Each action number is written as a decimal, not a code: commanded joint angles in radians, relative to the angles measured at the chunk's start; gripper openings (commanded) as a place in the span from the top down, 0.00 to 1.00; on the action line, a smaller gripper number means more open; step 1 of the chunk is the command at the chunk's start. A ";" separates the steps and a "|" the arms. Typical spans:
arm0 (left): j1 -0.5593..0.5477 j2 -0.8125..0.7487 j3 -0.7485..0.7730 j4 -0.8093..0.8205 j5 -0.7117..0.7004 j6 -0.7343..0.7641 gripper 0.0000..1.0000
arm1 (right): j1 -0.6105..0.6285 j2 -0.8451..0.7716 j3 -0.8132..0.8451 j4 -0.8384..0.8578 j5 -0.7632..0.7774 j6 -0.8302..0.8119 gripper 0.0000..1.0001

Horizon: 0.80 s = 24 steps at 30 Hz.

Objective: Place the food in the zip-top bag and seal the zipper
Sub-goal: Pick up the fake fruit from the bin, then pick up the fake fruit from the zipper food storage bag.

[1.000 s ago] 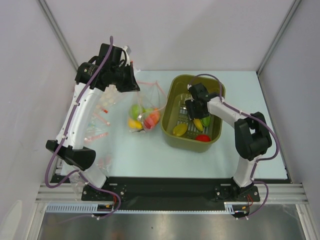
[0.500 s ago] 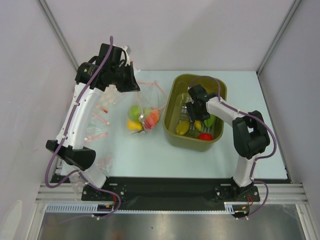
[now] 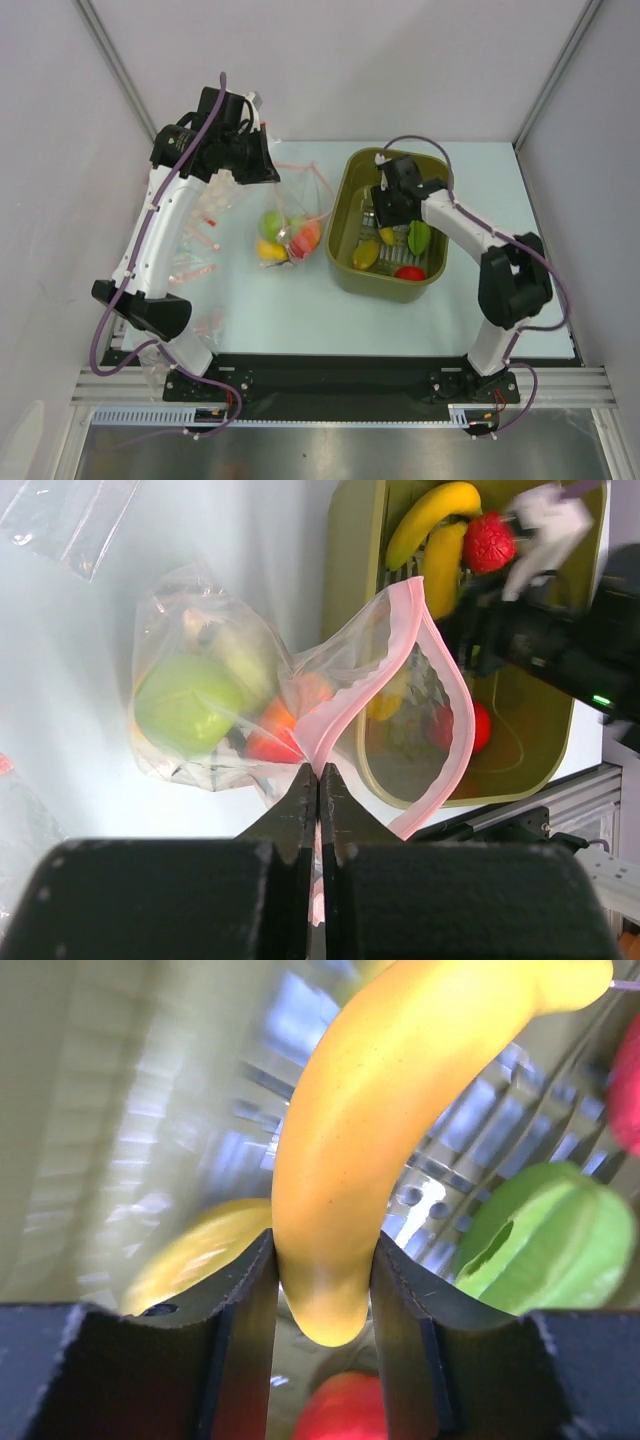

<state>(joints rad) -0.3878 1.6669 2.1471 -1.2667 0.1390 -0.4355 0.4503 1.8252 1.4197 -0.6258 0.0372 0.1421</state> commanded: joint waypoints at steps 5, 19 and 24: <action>0.000 -0.038 -0.024 0.058 0.031 0.015 1.00 | 0.007 -0.319 0.028 0.270 -0.186 0.065 0.71; 0.000 -0.032 -0.033 0.109 0.136 -0.019 1.00 | 0.200 -0.415 0.038 0.687 -0.407 0.166 0.70; 0.000 -0.042 -0.033 0.110 0.157 -0.028 1.00 | 0.266 -0.409 -0.025 0.825 -0.364 0.110 0.71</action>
<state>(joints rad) -0.3878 1.6665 2.1056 -1.2167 0.2451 -0.4446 0.6952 1.4353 1.4223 0.0380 -0.3473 0.2825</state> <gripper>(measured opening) 0.009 0.423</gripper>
